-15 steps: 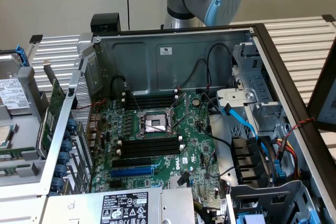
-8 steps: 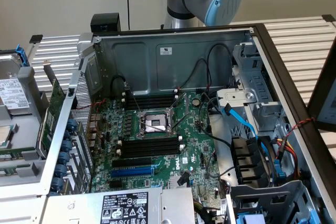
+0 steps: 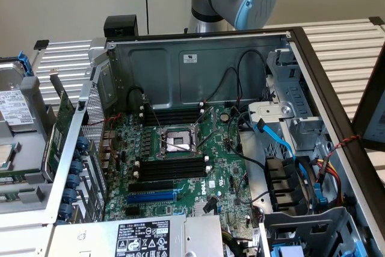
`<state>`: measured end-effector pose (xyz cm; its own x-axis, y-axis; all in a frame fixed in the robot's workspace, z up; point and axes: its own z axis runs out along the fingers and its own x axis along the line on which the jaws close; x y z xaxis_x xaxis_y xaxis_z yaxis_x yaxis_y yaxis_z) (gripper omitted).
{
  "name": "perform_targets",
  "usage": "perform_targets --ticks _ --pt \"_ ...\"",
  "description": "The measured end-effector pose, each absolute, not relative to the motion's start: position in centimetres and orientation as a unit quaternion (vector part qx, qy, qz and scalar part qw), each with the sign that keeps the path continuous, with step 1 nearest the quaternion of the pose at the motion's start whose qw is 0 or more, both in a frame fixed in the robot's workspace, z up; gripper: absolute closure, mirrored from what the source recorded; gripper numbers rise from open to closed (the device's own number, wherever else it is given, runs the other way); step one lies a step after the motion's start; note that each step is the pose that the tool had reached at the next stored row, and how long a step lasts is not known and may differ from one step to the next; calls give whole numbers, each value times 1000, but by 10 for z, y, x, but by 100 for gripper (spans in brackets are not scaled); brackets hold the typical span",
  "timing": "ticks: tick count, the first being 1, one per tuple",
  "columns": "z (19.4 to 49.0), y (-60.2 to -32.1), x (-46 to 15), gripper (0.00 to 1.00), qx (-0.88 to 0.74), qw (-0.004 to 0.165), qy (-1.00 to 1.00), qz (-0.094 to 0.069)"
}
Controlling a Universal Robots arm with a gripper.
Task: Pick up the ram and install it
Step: 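Pick up the ram and move it above insertion slot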
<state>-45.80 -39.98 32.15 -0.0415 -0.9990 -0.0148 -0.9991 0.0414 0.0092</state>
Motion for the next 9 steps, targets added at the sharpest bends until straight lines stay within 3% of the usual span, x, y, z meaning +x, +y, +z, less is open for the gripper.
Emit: perform_targets --ticks 9 --pt "305 -400 -458 58 -686 2 727 8"
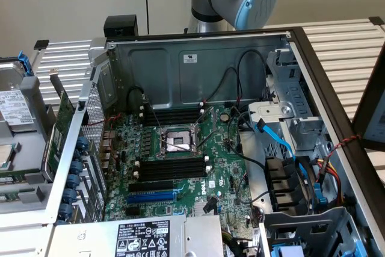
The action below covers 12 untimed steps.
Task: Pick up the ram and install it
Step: 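Pick up the ram and move it above insertion slot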
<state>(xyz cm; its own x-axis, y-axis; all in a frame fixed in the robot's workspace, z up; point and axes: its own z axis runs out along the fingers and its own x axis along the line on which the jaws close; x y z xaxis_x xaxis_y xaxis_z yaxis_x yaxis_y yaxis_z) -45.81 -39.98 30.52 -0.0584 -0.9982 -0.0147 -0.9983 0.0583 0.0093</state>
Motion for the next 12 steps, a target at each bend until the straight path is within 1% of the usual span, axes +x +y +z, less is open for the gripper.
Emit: perform_targets --ticks 12 --pt "283 -403 -459 58 -685 2 728 8"
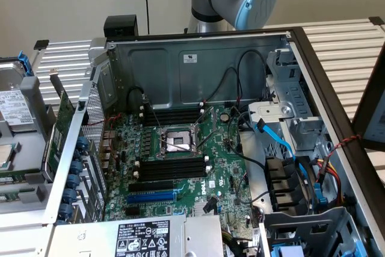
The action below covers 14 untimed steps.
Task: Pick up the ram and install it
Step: 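Pick up the ram and move it above insertion slot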
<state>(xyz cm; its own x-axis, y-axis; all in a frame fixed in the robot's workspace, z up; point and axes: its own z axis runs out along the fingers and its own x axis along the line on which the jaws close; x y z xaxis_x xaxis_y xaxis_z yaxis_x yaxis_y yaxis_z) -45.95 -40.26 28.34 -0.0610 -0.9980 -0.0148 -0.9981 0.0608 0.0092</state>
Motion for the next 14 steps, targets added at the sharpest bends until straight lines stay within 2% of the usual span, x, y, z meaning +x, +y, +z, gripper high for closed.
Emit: perform_targets --ticks 14 --pt "258 -420 -461 58 -685 2 728 8"
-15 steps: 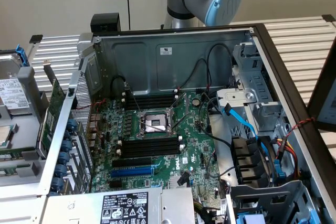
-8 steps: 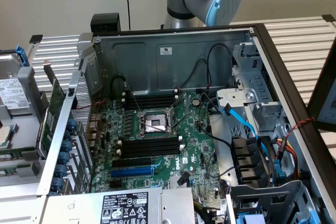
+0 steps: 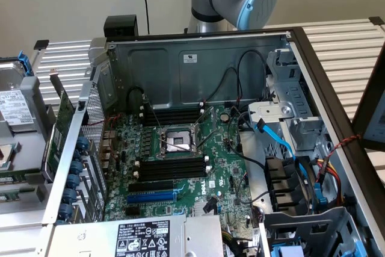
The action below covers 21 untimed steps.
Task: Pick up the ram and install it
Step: 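Pick up the ram and move it above insertion slot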
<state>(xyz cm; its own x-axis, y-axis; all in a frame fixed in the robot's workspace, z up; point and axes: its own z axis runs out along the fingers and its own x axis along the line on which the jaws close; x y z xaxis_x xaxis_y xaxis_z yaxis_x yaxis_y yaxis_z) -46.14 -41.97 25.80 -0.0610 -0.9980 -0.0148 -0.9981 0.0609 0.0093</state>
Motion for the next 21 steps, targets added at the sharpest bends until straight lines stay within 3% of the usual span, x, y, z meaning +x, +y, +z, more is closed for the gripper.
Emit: perform_targets --ticks 21 --pt "220 -419 -460 58 -686 2 728 8"
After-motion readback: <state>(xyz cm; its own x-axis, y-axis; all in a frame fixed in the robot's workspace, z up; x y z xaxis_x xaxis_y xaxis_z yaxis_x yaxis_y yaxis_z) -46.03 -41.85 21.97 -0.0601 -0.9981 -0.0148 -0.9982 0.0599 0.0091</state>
